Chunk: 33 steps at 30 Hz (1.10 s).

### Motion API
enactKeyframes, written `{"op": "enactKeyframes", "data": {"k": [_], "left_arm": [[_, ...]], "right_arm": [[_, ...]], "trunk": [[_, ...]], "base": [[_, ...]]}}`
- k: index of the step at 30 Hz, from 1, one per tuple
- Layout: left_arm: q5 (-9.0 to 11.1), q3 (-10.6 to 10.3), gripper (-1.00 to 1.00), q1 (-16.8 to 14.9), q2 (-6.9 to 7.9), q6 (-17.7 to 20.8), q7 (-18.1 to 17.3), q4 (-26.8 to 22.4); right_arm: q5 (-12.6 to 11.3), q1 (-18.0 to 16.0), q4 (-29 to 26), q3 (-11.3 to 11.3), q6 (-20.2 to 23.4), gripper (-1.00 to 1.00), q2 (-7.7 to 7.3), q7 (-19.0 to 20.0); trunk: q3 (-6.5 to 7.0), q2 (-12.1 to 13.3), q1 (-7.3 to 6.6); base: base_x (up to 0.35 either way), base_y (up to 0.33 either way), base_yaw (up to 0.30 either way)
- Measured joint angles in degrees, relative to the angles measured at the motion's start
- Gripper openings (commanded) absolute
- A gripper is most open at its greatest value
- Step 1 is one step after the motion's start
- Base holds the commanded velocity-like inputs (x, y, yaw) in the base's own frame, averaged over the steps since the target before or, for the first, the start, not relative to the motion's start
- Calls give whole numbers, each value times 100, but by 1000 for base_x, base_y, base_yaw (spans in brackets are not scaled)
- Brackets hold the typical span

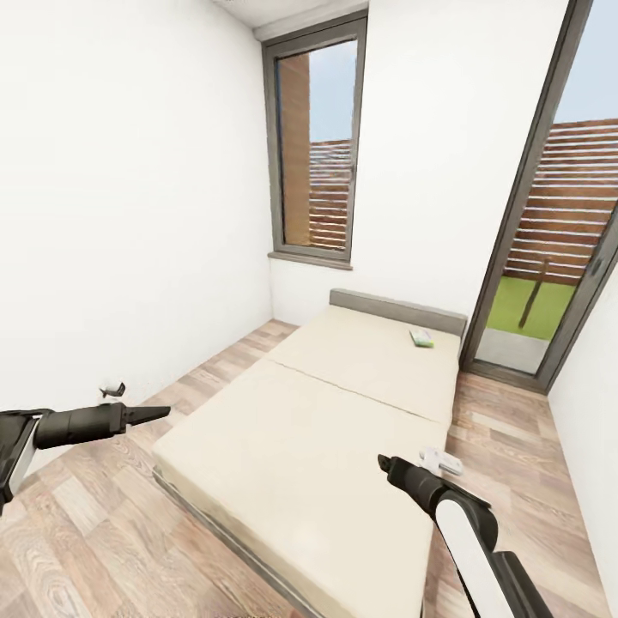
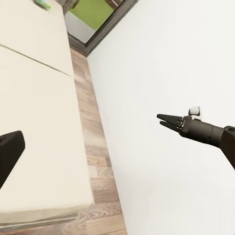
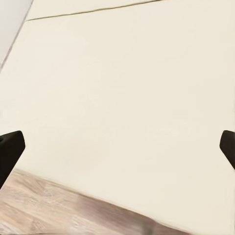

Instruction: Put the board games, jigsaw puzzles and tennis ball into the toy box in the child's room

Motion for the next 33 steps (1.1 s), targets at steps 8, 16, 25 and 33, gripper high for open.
{"op": "enactKeyframes", "data": {"k": [8, 16, 25, 33], "left_arm": [[-4, 0, 100, 0, 0, 0, 1, 0], [2, 0, 100, 0, 0, 0, 1, 0], [10, 0, 100, 0, 0, 0, -22, 1], [11, 0, 100, 0, 0, -2, -36, 0]], "right_arm": [[-1, 1, 0, 7, 0, 100, -2, 1], [0, -1, 0, 9, 0, 100, 0, 1], [0, 2, 0, 11, 0, 100, 1, 3], [0, 0, 0, 17, 1, 100, 0, 1]], "trunk": [[0, 0, 0], [0, 0, 0], [0, 0, 1], [0, 0, 0]], "base": [[0, 0, 288], [0, 0, 288], [-58, -66, 288], [-43, -104, 289]]}}
